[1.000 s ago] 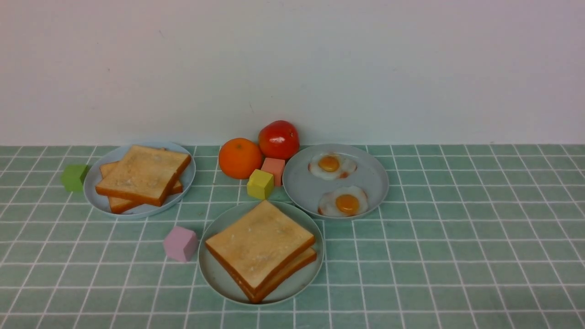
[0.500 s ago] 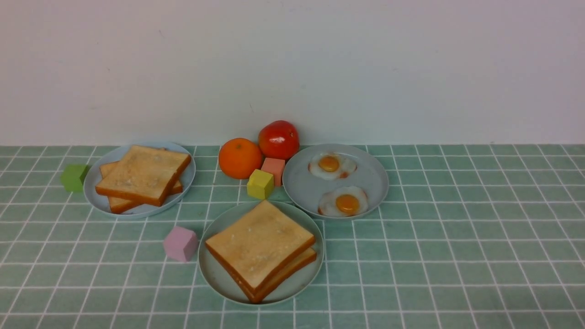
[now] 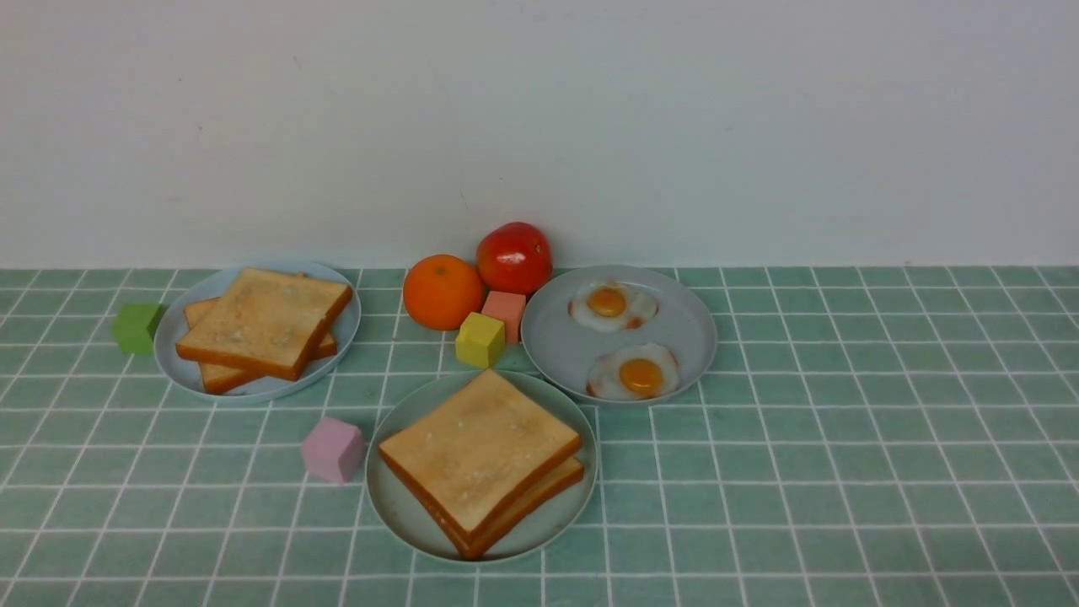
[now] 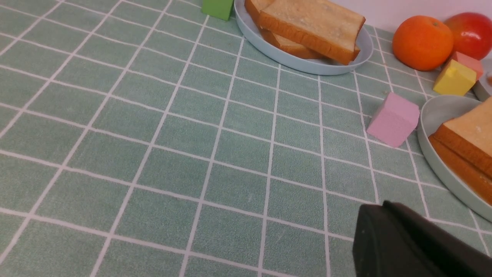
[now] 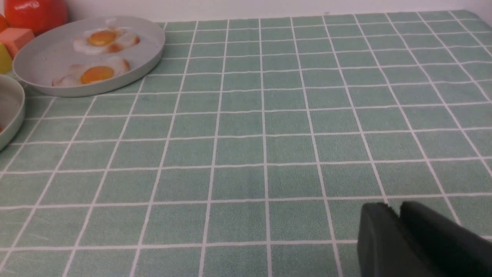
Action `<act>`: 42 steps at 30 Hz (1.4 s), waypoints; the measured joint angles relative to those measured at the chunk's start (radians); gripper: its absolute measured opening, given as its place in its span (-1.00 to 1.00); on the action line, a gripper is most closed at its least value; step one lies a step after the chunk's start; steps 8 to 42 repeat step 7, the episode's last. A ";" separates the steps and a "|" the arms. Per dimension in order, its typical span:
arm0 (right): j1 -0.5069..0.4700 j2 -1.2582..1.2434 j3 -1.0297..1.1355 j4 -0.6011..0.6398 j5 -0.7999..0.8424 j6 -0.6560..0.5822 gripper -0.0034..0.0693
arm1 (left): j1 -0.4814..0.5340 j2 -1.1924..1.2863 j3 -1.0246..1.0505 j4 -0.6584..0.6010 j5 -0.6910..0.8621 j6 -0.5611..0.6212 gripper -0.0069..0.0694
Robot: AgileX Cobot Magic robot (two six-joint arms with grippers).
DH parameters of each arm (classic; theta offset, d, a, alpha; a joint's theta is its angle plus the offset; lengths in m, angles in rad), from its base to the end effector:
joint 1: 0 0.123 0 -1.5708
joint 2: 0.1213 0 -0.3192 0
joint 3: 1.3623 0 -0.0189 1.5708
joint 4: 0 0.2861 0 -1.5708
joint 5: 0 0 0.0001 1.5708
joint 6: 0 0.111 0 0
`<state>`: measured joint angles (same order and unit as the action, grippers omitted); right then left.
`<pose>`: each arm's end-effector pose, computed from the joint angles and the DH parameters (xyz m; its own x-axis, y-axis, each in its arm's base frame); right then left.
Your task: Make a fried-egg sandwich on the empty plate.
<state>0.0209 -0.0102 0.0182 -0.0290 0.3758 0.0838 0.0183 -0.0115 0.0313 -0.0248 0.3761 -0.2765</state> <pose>0.0726 0.0003 0.1673 -0.2922 0.0507 -0.9550 0.0059 0.9987 0.0512 0.0726 0.0003 0.1623 -0.2873 -0.3004 -0.9095 -0.0988 0.9538 -0.2838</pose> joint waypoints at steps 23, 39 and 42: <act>0.000 0.000 0.000 0.000 0.000 0.000 -0.62 | 0.000 0.000 0.000 0.000 0.000 0.000 -0.77; 0.000 0.000 0.000 0.000 0.000 0.000 -0.62 | 0.000 0.000 0.000 0.000 0.000 0.000 -0.77; 0.000 0.000 0.000 0.000 0.000 0.000 -0.62 | 0.000 0.000 0.000 0.000 0.000 0.000 -0.77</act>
